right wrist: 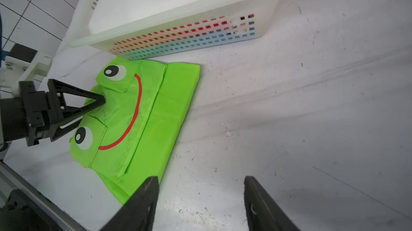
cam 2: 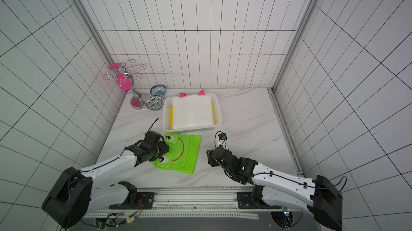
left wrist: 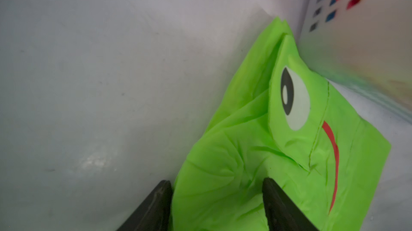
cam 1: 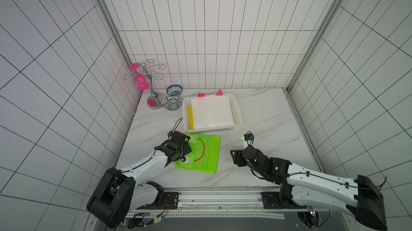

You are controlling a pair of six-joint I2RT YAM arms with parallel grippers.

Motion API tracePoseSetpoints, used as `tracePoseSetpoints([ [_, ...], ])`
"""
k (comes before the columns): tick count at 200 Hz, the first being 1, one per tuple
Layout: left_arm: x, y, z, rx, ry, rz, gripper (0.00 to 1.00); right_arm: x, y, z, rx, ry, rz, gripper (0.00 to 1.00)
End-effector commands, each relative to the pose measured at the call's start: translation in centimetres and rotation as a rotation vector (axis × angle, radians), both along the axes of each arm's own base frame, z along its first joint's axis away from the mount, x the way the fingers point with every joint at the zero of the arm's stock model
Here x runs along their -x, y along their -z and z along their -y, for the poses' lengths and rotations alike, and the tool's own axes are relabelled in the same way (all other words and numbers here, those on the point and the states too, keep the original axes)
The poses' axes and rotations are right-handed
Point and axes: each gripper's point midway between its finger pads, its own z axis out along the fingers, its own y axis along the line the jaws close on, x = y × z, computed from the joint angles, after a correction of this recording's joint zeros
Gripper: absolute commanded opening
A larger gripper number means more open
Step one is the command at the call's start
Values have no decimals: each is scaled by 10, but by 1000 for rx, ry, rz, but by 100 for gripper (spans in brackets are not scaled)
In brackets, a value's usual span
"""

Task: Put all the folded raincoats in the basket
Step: Pick up the raincoat from the center of the board.

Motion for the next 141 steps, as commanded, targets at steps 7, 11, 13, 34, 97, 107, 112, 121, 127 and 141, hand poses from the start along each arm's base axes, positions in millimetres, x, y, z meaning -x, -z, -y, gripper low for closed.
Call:
tracePoseSetpoints([
  [7,-4,-16,17,26,139,76,67,8,27,-8,-17,-36,-96,63],
  [11,-4,-17,18,23,147,76,67,9,29,-11,-25,-44,-106,63],
  [13,-4,-17,18,21,149,73,67,10,31,-13,-27,-49,-113,63],
  [34,-5,-15,16,13,136,64,72,14,53,-30,-50,-72,-185,63],
  [97,-6,-21,-9,-61,6,72,86,21,79,-78,-79,-161,-322,58],
  [107,-9,-25,-16,-86,-22,79,88,22,80,-83,-79,-175,-334,58],
  [112,-11,-27,-19,-93,-34,84,89,22,81,-85,-80,-181,-339,58],
  [121,-16,-29,-21,-89,-49,94,89,23,82,-90,-90,-195,-349,56],
  [127,-19,-30,-21,-80,-48,104,90,25,83,-94,-98,-204,-361,55],
  [141,-26,-29,-19,-52,-41,125,89,30,86,-102,-125,-239,-385,38],
])
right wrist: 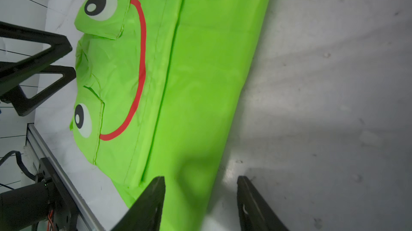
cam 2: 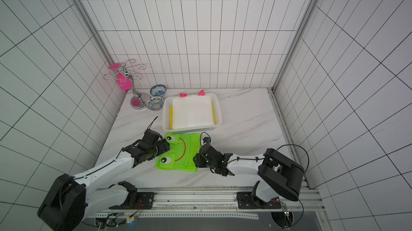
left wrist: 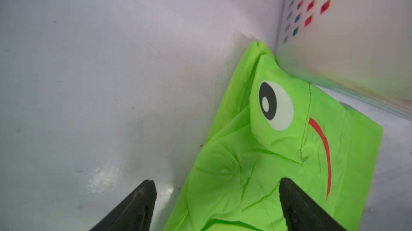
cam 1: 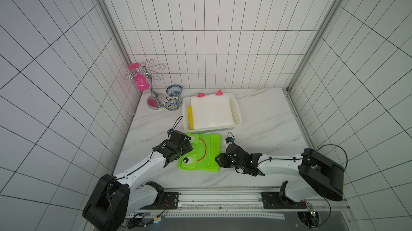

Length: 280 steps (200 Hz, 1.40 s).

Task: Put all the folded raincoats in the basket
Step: Pick up the raincoat from the center of the board.

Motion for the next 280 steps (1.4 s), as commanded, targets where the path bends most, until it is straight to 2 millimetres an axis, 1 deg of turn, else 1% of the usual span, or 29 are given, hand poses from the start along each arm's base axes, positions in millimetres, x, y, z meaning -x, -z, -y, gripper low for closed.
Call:
tracePoseSetpoints([
  [1,-18,-11,-3,11,-25,64,89,11,8,-12,-30,-51,-82,37],
  [12,-24,-8,2,44,1,70,88,16,9,-18,-54,-73,-104,22],
  [19,-26,-5,5,56,13,62,87,19,8,-22,-69,-88,-114,14],
  [32,-30,-1,11,70,37,49,86,27,6,-28,-94,-121,-125,8],
  [43,-32,2,18,86,65,36,85,37,2,-34,-116,-161,-132,6],
  [65,-34,7,31,118,117,11,83,62,-17,-52,-162,-287,-82,6],
  [85,-33,10,39,131,143,-4,80,83,-40,-71,-190,-425,-10,13],
  [105,-34,8,45,136,164,7,79,97,-46,-84,-174,-507,14,22],
  [119,-35,7,53,146,202,20,78,97,-47,-85,-162,-508,17,27],
  [137,-34,7,66,154,272,17,77,92,-47,-77,-140,-476,35,33],
  [159,-33,8,82,163,358,5,76,83,-50,-55,-100,-413,79,38],
  [168,-34,3,86,178,370,11,75,78,-51,-43,-75,-387,98,39],
  [179,-35,-7,86,185,365,32,75,74,-52,-27,-32,-363,122,42],
  [186,-36,-14,82,178,348,43,77,73,-53,-18,-8,-358,136,43],
  [195,-37,-23,74,158,309,54,79,71,-59,-8,11,-349,165,43],
  [202,-38,-32,67,139,277,66,80,70,-65,-2,16,-348,190,46],
  [217,-37,-49,52,121,218,88,82,71,-80,3,-5,-365,237,54],
  [230,-34,-62,39,129,165,103,82,72,-91,4,-27,-387,275,55],
  [240,-30,-71,28,141,116,109,82,69,-97,6,-28,-394,316,55],
  [249,-25,-77,17,149,71,115,82,59,-99,13,12,-366,355,59],
  [258,-17,-80,8,155,33,111,83,41,-98,25,68,-298,380,63],
  [267,-9,-82,0,157,-2,108,83,25,-98,33,84,-246,372,63],
  [280,6,-78,-9,159,-56,83,84,3,-95,44,88,-180,337,63],
])
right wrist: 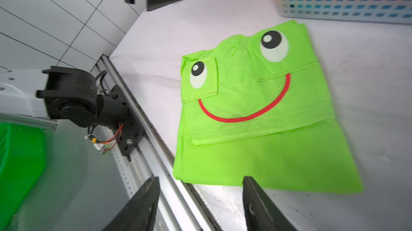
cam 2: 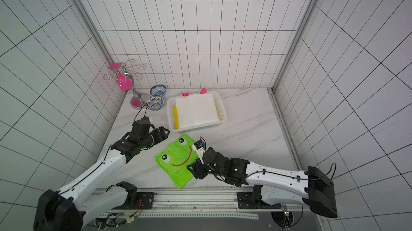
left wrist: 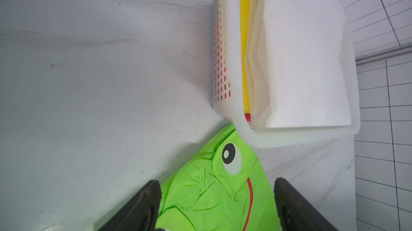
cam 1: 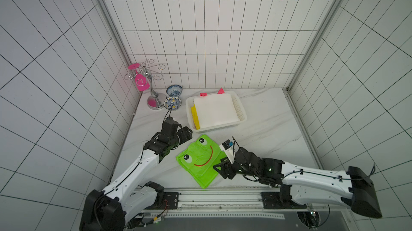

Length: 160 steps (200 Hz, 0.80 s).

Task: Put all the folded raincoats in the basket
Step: Pick up the raincoat from the center of the board.

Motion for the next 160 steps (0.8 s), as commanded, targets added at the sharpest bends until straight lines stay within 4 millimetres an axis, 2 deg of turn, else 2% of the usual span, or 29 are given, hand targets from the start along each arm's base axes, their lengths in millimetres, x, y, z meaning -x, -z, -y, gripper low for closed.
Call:
tracePoseSetpoints([
  [1,32,17,-24,-15,-114,-112,84,-45,18,35,108,153,23,63],
  [14,49,26,-26,21,-142,-167,84,-67,25,49,126,245,-10,63],
  [36,81,43,-17,117,-132,-279,83,-86,39,55,146,244,-81,63],
  [56,114,62,-14,164,-155,-401,83,-88,54,45,150,184,-192,66],
  [69,127,71,-6,198,-133,-411,81,-86,65,34,156,139,-253,66],
  [94,145,94,4,226,-121,-458,80,-89,82,16,147,102,-329,65],
  [114,153,107,7,222,-110,-495,81,-97,95,11,161,121,-375,65],
  [144,148,109,15,217,-72,-487,81,-106,102,7,158,132,-381,65],
  [160,146,117,21,216,-52,-510,81,-109,104,5,165,127,-381,65],
])
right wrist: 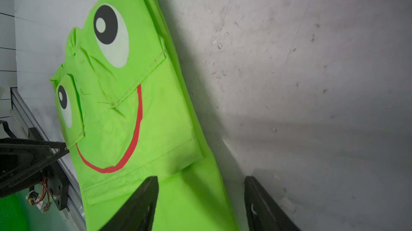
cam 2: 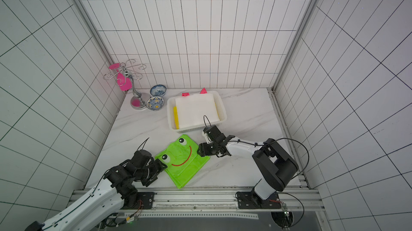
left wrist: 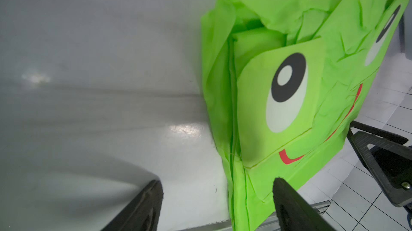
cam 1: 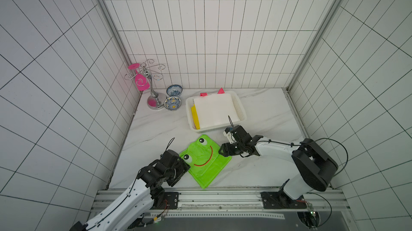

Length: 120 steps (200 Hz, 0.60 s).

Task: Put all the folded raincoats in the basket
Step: Pick up the raincoat from the center of the board.

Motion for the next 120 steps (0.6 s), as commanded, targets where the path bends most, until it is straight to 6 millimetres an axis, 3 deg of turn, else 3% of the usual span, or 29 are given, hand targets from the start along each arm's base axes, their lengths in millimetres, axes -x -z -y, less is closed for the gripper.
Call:
tracePoseSetpoints([
  [1,-6,6,11,26,20,-10,81,-10,-5,-10,-29,-6,0,65],
  [21,-13,13,18,26,36,-26,81,-11,3,-10,-20,-7,-22,65],
  [42,-20,19,22,19,35,-33,79,1,7,-25,-93,-54,-105,60],
  [68,-28,23,24,21,43,-30,60,18,5,-42,-238,-69,-204,54],
  [120,-40,23,-2,-31,48,-24,31,43,-8,-57,-315,-74,-244,48],
])
